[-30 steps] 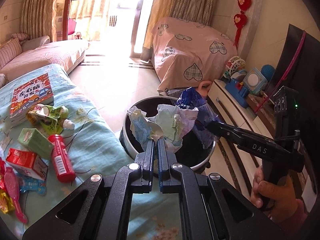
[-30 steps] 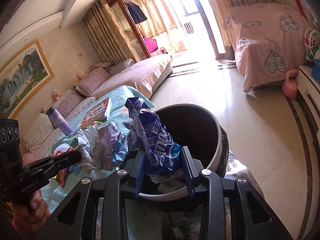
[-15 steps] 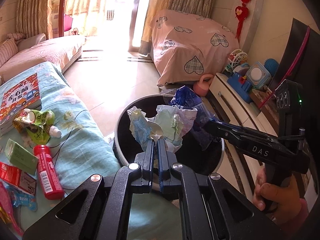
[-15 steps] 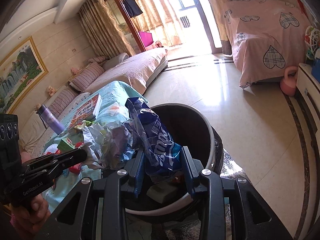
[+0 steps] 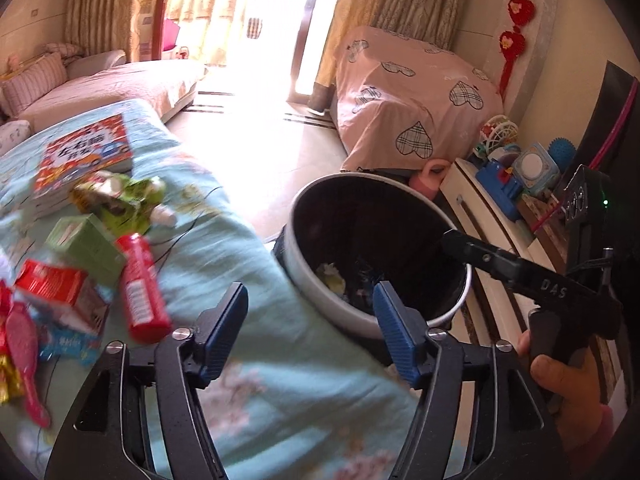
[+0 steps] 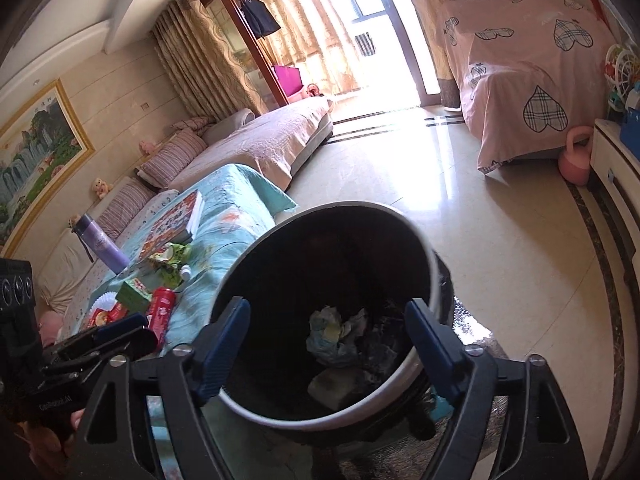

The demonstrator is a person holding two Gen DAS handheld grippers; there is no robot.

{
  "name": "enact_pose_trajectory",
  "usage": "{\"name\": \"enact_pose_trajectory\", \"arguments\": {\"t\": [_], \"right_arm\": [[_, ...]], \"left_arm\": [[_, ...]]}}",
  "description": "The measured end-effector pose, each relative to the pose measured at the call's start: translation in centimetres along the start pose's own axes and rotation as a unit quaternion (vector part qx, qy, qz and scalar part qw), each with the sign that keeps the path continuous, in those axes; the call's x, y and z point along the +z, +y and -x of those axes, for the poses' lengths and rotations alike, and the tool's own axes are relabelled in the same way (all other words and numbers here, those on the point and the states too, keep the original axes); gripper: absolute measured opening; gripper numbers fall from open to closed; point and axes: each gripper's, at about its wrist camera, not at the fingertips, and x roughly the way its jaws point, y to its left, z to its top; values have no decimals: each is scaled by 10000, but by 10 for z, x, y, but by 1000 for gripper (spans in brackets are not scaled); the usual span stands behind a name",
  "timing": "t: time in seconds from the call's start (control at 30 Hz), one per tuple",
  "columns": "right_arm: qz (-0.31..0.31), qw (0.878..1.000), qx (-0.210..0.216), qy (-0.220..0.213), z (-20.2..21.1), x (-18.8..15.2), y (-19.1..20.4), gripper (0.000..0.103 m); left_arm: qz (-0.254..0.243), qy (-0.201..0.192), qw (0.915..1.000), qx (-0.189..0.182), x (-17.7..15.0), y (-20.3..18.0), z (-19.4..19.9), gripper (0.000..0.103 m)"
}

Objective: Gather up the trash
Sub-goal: 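Open the left tool over the bin while the right tool opens to drop the blue wrapper, then move both open tools back over the remaining trash on the bed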

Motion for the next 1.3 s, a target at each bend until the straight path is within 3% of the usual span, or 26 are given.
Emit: {"name": "enact_pose_trajectory", "arguments": {"t": [0.1,0.63,0.83,1.3], "right_arm": [[30,9999,150,1,2,-10,17,100],[622,9934,823,503,-10,-66,122,100],[862,9900,937,612,-21,-77,152,100],[1019,9860,1027,829,-49,-85,187,100]], "left_arm": [[135,5,9998,146,-14,14,11,79],[952,-157,9917,848,-86,99,83,79],[1163,-284,9860,1164,-103,123,105,79],[1795,-364,9731,1399,-118,172,126,79]]}}
